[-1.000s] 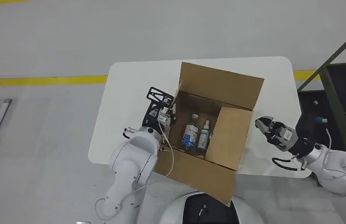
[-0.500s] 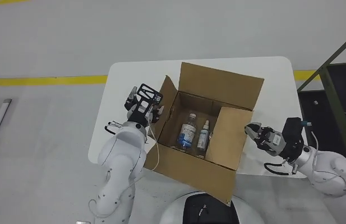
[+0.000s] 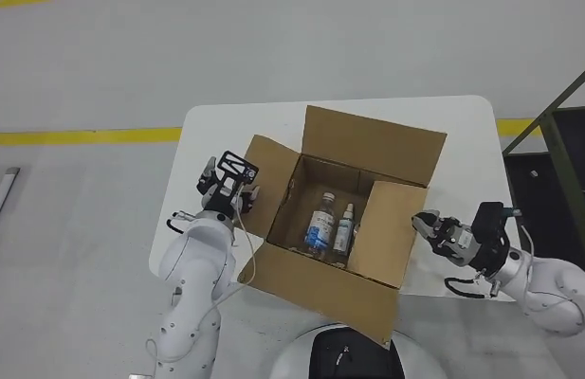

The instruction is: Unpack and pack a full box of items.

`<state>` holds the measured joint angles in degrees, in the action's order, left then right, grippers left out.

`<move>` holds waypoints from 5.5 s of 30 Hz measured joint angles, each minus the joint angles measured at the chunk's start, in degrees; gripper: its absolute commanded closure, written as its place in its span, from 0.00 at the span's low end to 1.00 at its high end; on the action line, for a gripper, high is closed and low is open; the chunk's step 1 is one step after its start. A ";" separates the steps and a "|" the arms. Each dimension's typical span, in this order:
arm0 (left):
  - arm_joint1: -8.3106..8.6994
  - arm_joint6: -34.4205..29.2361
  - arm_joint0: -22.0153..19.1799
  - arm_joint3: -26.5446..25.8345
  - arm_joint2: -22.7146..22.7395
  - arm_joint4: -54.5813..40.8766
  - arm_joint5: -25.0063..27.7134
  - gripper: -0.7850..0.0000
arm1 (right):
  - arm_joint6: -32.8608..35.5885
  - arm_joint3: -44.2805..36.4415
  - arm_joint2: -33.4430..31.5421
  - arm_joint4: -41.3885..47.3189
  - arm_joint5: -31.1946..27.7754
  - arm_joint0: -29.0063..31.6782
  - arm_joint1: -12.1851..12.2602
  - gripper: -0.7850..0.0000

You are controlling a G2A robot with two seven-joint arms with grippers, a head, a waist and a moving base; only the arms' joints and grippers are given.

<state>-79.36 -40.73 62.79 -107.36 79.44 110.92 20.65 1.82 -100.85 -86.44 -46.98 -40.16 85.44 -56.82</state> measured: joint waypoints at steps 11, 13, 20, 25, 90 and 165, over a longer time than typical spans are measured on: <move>0.26 0.32 1.61 0.39 0.26 0.00 -0.36 0.00 | -2.13 4.11 -1.90 -0.76 12.36 1.86 -0.71 1.00; 0.33 0.21 1.85 0.05 0.58 -0.16 -0.22 0.00 | -1.34 5.04 -0.33 -0.83 12.50 0.76 -0.93 1.00; 0.56 0.30 2.55 -3.01 2.26 -1.80 -0.32 0.00 | 0.13 8.21 5.09 -0.93 12.53 -4.44 -1.86 1.00; 0.66 -0.59 3.80 -7.60 2.99 -3.76 -0.20 0.00 | 0.48 10.35 8.05 -1.83 11.39 -8.27 -2.44 1.00; -1.96 -6.08 2.43 0.75 -10.94 -70.32 -25.49 0.00 | -5.68 0.79 -7.44 -8.34 5.07 5.36 -1.63 1.00; -3.43 -9.94 -9.38 8.18 -31.34 -93.01 -22.63 0.00 | 24.79 -1.78 -9.71 34.29 11.39 -1.57 -1.87 0.57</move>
<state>-82.78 -50.67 53.42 -99.18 48.10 17.91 -1.98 26.62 -102.63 -96.15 -12.69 -28.77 83.87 -58.68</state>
